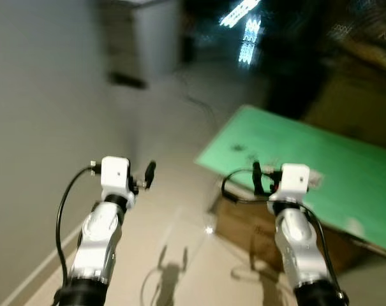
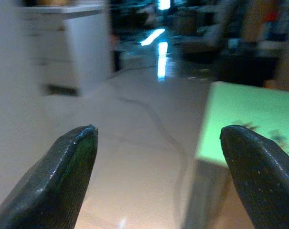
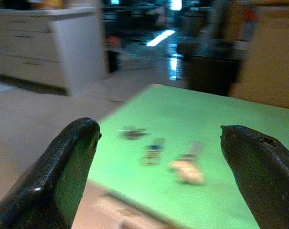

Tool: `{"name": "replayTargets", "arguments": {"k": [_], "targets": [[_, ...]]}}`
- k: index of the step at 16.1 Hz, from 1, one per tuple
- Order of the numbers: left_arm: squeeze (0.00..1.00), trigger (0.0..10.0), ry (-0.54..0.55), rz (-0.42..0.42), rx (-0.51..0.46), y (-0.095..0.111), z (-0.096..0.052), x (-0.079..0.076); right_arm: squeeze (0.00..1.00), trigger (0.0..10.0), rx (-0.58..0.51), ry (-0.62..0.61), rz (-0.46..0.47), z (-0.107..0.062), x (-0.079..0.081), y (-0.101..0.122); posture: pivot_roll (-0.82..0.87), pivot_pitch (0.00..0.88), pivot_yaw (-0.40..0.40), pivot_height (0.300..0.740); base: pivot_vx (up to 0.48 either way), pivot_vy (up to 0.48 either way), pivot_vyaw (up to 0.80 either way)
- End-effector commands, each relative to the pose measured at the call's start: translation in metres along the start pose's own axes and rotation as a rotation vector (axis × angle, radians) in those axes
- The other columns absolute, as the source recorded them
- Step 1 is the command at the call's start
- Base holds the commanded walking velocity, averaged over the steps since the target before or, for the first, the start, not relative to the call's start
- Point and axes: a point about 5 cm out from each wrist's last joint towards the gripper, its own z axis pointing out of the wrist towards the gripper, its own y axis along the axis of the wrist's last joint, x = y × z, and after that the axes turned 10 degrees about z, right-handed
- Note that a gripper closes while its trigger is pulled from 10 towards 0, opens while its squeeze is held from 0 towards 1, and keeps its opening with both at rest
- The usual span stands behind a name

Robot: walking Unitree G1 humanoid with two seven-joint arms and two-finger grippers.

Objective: Hang keys on a hook

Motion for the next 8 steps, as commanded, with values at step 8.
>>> {"name": "replayTargets", "arguments": {"k": [8], "targets": [[0.00, 10.0, -0.033, -0.016, -0.023, 0.0057, 0.0029, -0.0102, 0.00, 10.0, 0.009, 0.004, -0.022, 0.0011, -0.0048, -0.0009, -0.02, 0.000, -0.004, 0.740, 0.480, 0.000, -0.37]]}}
